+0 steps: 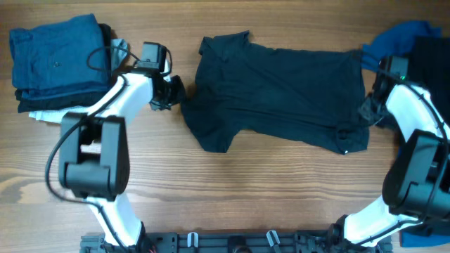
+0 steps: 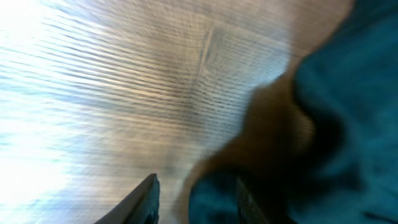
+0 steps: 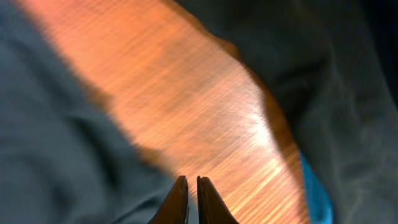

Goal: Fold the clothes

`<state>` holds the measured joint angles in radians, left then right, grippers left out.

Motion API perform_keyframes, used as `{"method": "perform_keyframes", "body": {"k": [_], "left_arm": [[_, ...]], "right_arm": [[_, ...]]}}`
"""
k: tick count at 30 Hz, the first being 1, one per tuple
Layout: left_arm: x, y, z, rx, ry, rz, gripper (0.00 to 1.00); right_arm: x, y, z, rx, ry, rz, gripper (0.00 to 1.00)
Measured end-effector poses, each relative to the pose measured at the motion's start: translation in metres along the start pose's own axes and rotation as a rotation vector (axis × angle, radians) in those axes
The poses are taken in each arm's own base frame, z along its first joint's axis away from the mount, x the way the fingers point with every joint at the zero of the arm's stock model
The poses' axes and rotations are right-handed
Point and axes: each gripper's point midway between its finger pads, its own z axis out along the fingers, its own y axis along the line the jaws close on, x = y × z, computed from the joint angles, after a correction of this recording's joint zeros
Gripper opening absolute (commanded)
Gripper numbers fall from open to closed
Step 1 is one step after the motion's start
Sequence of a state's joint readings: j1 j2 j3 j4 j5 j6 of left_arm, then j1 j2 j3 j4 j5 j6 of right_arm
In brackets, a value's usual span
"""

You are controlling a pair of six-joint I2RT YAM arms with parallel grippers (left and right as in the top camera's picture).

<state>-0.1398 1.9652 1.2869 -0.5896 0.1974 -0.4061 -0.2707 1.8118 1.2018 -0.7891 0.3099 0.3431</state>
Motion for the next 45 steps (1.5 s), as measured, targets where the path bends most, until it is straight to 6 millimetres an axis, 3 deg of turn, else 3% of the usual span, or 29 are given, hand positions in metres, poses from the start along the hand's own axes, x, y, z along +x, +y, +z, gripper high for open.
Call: {"method": "perform_keyframes", "body": {"k": [2, 4, 5, 6, 9, 11, 13, 19, 24, 27, 28, 32, 35, 41, 45], "left_arm": [[-0.005, -0.002, -0.03, 0.003, -0.037, -0.007, 0.39], [0.007, -0.004, -0.064, -0.003, -0.021, -0.027, 0.1], [0.013, -0.004, -0.072, -0.007, -0.003, -0.033, 0.04], [0.022, -0.003, -0.075, -0.016, 0.027, -0.041, 0.04], [0.047, -0.002, -0.059, -0.035, 0.105, -0.012, 0.04], [0.051, -0.005, -0.046, -0.029, 0.108, 0.015, 0.04], [0.055, -0.009, -0.027, -0.019, 0.107, 0.053, 0.04], [0.034, -0.022, -0.002, 0.031, 0.028, 0.086, 0.04], [0.038, -0.016, 0.019, 0.018, 0.06, 0.088, 0.04], [0.036, -0.017, 0.019, 0.023, 0.052, 0.099, 0.04], [0.034, -0.018, 0.019, 0.026, 0.045, 0.104, 0.04], [0.029, -0.021, 0.02, 0.037, 0.024, 0.114, 0.04], [0.027, -0.022, 0.02, 0.042, 0.015, 0.118, 0.04], [0.027, -0.022, 0.02, 0.043, 0.013, 0.122, 0.04], [0.022, -0.023, 0.02, 0.043, -0.006, 0.125, 0.04]], "right_arm": [[-0.004, 0.018, -0.025, -0.113, 0.0, -0.015, 0.09], [0.008, 0.038, -0.048, -0.227, 0.042, -0.051, 0.09], [0.015, 0.045, -0.053, -0.26, 0.062, -0.068, 0.08], [0.021, 0.051, -0.055, -0.288, 0.082, -0.083, 0.04], [0.038, 0.067, -0.056, -0.356, 0.132, -0.117, 0.04], [0.05, 0.083, -0.058, -0.449, 0.159, -0.179, 0.04], [0.079, 0.122, -0.074, -0.642, 0.202, -0.348, 0.04], [0.129, 0.19, -0.121, -0.884, 0.186, -0.644, 0.04], [0.15, 0.246, -0.156, -1.013, 0.168, -0.608, 0.04], [0.166, 0.267, -0.166, -1.05, 0.186, -0.603, 0.04], [0.181, 0.279, -0.169, -1.065, 0.211, -0.611, 0.04], [0.223, 0.303, -0.173, -1.071, 0.291, -0.634, 0.04], [0.241, 0.311, -0.164, -1.045, 0.345, -0.63, 0.04], [0.26, 0.314, -0.131, -0.964, 0.444, -0.587, 0.04], [0.264, 0.314, -0.12, -0.928, 0.484, -0.549, 0.04]]}}
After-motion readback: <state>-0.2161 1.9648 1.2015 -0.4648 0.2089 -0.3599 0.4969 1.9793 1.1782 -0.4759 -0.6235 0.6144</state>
